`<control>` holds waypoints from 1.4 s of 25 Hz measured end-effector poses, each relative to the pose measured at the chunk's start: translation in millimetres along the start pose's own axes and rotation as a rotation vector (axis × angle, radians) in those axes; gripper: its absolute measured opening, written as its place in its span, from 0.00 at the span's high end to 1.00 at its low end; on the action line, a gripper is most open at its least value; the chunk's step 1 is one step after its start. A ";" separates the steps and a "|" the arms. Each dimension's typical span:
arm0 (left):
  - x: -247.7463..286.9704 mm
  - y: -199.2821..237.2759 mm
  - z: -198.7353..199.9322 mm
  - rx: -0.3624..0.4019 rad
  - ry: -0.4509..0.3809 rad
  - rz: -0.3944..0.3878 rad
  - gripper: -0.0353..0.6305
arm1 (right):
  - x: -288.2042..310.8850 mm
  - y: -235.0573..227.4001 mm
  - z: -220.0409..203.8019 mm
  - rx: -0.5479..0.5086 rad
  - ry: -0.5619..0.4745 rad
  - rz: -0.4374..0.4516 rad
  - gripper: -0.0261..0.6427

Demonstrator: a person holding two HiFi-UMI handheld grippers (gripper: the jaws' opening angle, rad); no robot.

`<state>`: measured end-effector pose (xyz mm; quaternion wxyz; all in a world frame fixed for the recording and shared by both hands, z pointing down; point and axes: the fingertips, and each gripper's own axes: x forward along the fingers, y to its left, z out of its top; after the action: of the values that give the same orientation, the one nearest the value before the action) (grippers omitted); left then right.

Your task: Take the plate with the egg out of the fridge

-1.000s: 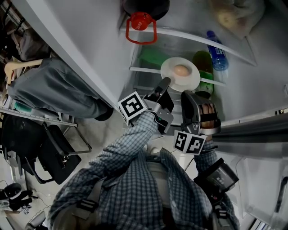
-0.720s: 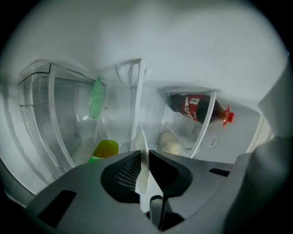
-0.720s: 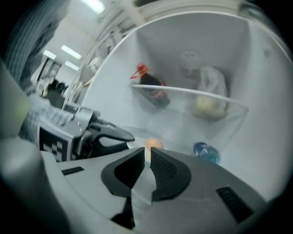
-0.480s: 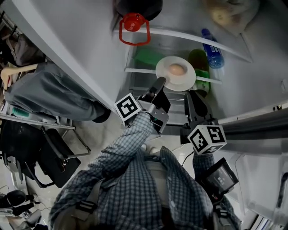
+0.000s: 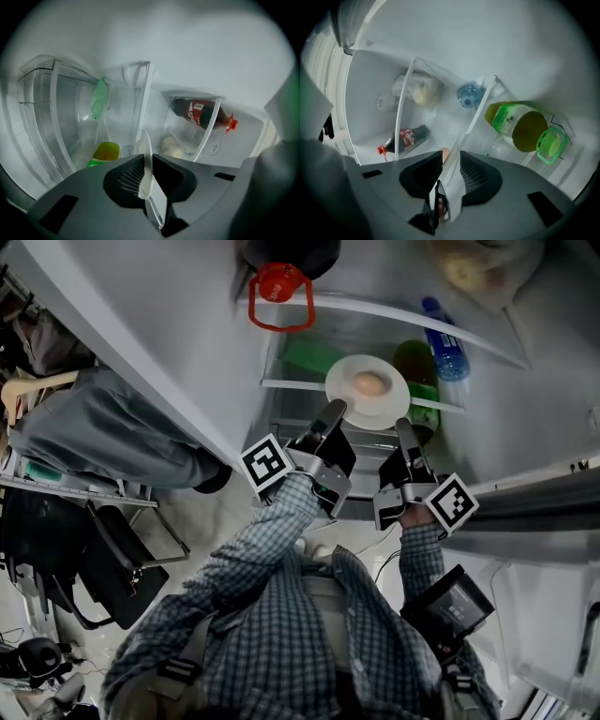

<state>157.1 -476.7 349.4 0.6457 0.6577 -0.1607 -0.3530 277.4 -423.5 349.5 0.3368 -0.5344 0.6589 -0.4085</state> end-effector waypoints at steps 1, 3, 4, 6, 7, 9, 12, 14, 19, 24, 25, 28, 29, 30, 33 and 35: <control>-0.2 -0.1 -0.3 -0.001 0.000 -0.001 0.85 | 1.2 -1.8 0.9 0.017 -0.003 0.003 0.81; -1.0 -0.3 -0.6 -0.003 0.001 -0.001 0.85 | 3.4 -1.8 1.9 0.037 -0.005 0.012 0.81; -1.6 -0.6 -0.9 -0.005 0.002 -0.002 0.85 | 4.7 -1.1 1.9 0.047 -0.003 0.017 0.81; -2.5 -1.1 -1.7 -0.010 0.005 -0.005 0.85 | 7.2 0.3 2.0 0.087 -0.003 0.036 0.81; -2.9 -1.1 -2.2 -0.011 0.007 -0.007 0.85 | 8.5 0.9 2.6 0.114 -0.006 0.051 0.81; -3.1 -1.0 -3.1 -0.013 0.011 -0.009 0.85 | 10.6 1.6 4.6 0.161 -0.014 0.082 0.82; -3.7 -1.3 -4.0 -0.015 0.014 -0.013 0.85 | 13.1 4.2 4.0 0.198 -0.008 0.104 0.82; -4.4 -1.2 -4.6 -0.015 0.015 -0.014 0.85 | 12.9 3.4 2.8 0.203 -0.005 0.089 0.87; -7.9 -2.7 -6.7 -0.016 0.016 -0.017 0.86 | 8.8 3.8 1.5 0.202 -0.004 0.069 0.88; -12.8 -3.1 -10.6 -0.021 0.017 -0.013 0.86 | 3.6 4.1 -0.6 0.196 0.004 0.063 0.88; -13.8 -2.9 -11.6 -0.021 0.018 -0.013 0.86 | 2.4 4.4 -0.8 0.194 0.005 0.065 0.88; -16.7 -2.9 -15.2 -0.021 0.016 -0.015 0.86 | -1.9 5.2 -1.2 0.179 0.007 0.071 0.88; -17.7 -3.2 -16.3 -0.019 0.015 -0.015 0.86 | -3.5 5.1 -1.3 0.177 0.008 0.071 0.88; -18.8 -3.7 -17.1 -0.016 0.014 -0.016 0.86 | -4.8 5.1 -1.5 0.178 0.009 0.071 0.88; -23.2 -6.3 -18.7 -0.006 0.009 -0.021 0.86 | -8.1 7.5 -3.7 0.182 0.015 0.078 0.88; -27.5 -8.6 -20.1 -0.005 0.003 -0.025 0.86 | -11.1 10.1 -6.2 0.177 0.021 0.081 0.88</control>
<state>149.3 -442.5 346.6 0.6432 0.6587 -0.1506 -0.3603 269.8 -410.6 343.2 0.3921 -0.4710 0.6449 -0.4567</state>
